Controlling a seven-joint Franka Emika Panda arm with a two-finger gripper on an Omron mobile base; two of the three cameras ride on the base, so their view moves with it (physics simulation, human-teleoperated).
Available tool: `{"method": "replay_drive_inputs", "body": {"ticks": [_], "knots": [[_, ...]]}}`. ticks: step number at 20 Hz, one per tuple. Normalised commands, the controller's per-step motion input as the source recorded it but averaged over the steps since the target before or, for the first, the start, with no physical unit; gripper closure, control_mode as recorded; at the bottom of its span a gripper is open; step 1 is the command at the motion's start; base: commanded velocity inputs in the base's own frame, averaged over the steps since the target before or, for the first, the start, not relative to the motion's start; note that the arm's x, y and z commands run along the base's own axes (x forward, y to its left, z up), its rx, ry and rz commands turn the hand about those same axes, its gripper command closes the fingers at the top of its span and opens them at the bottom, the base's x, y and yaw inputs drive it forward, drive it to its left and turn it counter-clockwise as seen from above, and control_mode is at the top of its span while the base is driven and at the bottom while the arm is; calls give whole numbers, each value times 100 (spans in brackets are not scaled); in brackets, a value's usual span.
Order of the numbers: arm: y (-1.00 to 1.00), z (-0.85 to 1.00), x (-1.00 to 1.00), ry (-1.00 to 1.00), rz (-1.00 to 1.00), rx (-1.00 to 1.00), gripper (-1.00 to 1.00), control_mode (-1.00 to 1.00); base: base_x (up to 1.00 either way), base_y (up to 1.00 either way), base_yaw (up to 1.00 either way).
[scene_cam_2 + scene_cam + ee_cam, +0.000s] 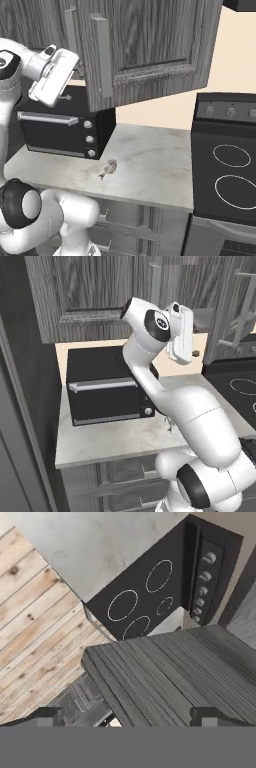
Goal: Retrieve the tupperware from the cabinet, then place the raw meat into the tupperware to avoid contamination.
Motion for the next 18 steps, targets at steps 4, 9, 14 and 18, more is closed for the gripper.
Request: {"method": "replay_drive_inputs", "body": {"ticks": [4,9,14,18], "knots": [[-42,0,4,41,-25,-6,-100,-100,0,0,0],[-42,-6,-2,29,-25,-6,-100,-100,0,0,0],[-45,-4,-27,12,-22,-2,-100,-100,0,0,0],[-60,17,-57,0,-14,3,-100,-100,0,0,0]]}}
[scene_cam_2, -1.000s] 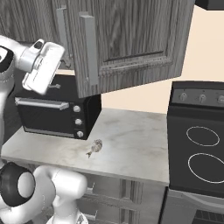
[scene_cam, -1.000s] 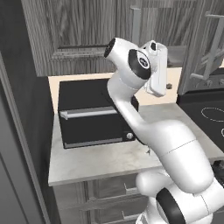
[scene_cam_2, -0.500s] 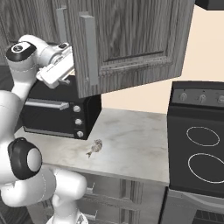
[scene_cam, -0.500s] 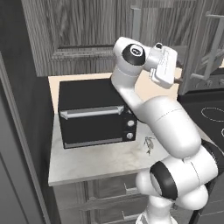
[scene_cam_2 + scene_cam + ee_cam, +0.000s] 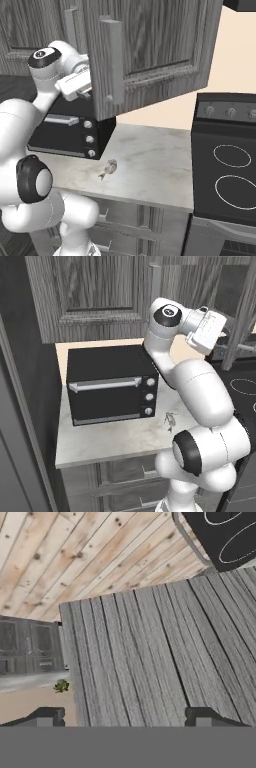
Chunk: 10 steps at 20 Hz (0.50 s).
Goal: Retrieve the tupperware from the cabinet, then place the raw meat into the tupperware to avoid contamination.
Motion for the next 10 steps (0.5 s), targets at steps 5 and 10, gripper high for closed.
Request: {"method": "replay_drive_inputs", "body": {"ticks": [5,10], "knots": [[-78,3,-57,-4,-6,2,-100,-100,0,0,0],[-88,0,-36,-1,-3,7,-100,-100,0,0,0]]}}
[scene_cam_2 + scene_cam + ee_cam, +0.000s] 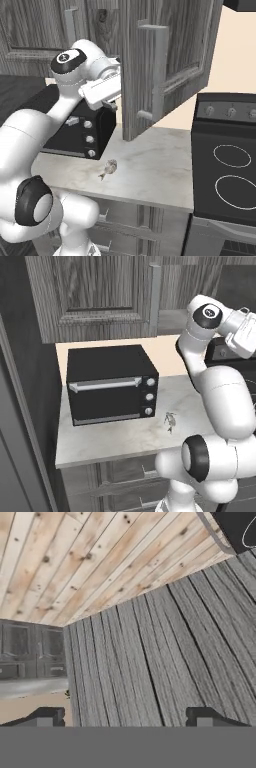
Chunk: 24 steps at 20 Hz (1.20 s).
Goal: Retrieve the tupperware from the cabinet, then place the raw meat into the tupperware to avoid contamination.
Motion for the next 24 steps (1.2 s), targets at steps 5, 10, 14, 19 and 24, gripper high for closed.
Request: {"method": "replay_drive_inputs", "body": {"ticks": [5,10,14,19,24], "knots": [[-62,-5,-1,0,1,7,-100,-100,0,0,0],[-54,-7,11,-1,7,6,-100,-100,0,0,0],[-4,-11,17,-4,0,0,-100,-100,0,0,0],[2,-10,22,-3,-1,0,-100,-100,0,0,0],[54,-1,7,-1,-14,-1,-100,-100,0,0,0]]}}
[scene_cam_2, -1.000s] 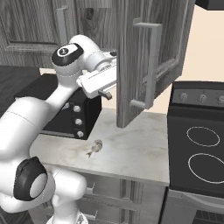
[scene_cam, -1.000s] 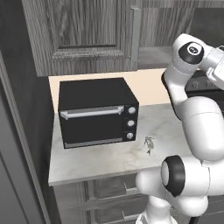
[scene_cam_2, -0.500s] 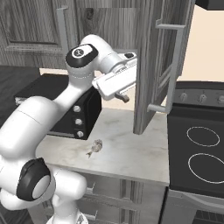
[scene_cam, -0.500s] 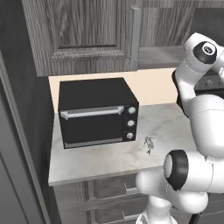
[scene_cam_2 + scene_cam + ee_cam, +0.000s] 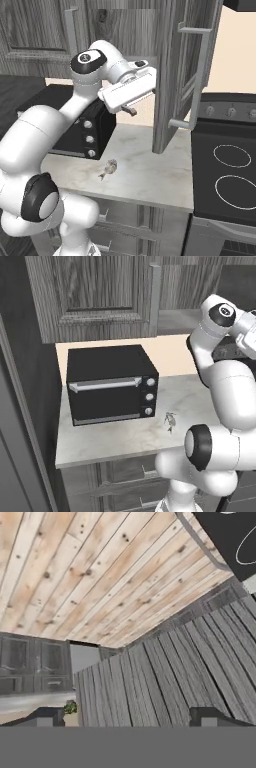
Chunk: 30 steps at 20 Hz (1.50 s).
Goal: Retrieve the tupperware from the cabinet, then place the raw meat into the tupperware to avoid contamination.
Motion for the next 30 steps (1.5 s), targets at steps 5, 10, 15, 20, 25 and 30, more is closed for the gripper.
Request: {"method": "replay_drive_inputs", "body": {"ticks": [5,10,15,20,25,30], "knots": [[55,19,-8,-15,-22,6,-100,-100,0,0,0],[37,22,-5,-28,-24,19,-100,-100,0,0,0],[16,7,0,-37,-27,30,-100,-100,0,0,0],[15,-20,9,-30,-30,24,-100,-100,0,0,0],[41,-27,10,-28,-24,13,-100,-100,0,0,0],[63,-41,17,-25,-19,0,-100,-100,0,0,0]]}}
